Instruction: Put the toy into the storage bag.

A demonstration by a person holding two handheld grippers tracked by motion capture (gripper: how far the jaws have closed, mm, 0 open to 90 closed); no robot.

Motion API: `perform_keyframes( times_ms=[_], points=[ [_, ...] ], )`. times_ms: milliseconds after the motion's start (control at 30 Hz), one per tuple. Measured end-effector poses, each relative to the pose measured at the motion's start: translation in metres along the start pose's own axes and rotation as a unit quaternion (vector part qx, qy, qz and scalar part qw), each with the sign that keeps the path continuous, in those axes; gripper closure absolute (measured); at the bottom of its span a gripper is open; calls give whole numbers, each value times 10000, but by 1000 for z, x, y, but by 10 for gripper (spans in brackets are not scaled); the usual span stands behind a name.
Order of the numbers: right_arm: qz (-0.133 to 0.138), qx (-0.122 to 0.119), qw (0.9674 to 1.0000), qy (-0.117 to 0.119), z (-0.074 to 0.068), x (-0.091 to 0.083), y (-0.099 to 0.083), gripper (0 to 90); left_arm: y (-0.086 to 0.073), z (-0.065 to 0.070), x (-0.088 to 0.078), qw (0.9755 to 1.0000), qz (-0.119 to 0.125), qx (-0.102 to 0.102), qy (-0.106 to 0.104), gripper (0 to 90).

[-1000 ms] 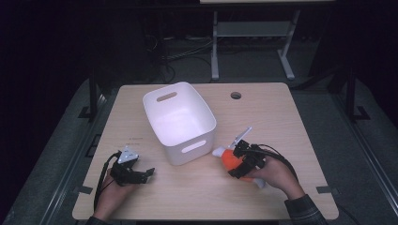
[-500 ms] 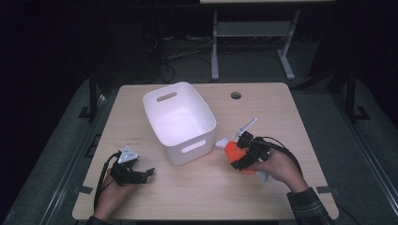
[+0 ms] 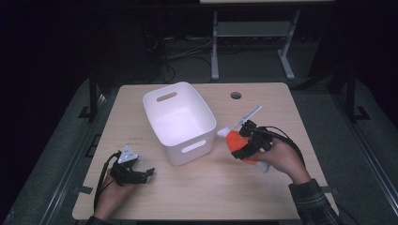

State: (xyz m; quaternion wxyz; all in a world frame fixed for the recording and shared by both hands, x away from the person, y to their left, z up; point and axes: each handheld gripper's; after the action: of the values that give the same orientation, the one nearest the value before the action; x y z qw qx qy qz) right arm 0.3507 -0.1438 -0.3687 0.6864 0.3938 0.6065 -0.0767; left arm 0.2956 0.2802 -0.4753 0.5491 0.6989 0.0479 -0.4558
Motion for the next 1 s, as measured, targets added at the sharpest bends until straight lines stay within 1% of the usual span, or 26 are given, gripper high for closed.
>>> perform_keyframes(
  times_ms=[200,433,733,1000],
  points=[
    [82,70,9999,9,5,-9,7,227,0,0,0,10000,-1,-8,-3,129],
    [179,122,9998,-49,12,-20,18,227,0,0,0,10000,-1,1,-2,129],
    [241,172,9995,-84,16,-27,30,228,0,0,0,10000,0,0,-1,130],
    [297,193,9993,-92,19,-35,44,227,0,0,0,10000,-1,2,-1,129]
  ],
)
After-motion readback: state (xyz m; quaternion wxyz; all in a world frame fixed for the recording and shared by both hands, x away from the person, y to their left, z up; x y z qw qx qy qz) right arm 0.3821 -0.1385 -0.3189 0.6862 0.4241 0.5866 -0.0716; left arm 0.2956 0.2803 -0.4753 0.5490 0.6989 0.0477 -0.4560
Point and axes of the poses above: each handheld gripper's, and its own axes: x roughly forward along the jaws, y roughly out of its top, z roughly to its right, and after that the axes turned 2 degrees about -x, right-handed
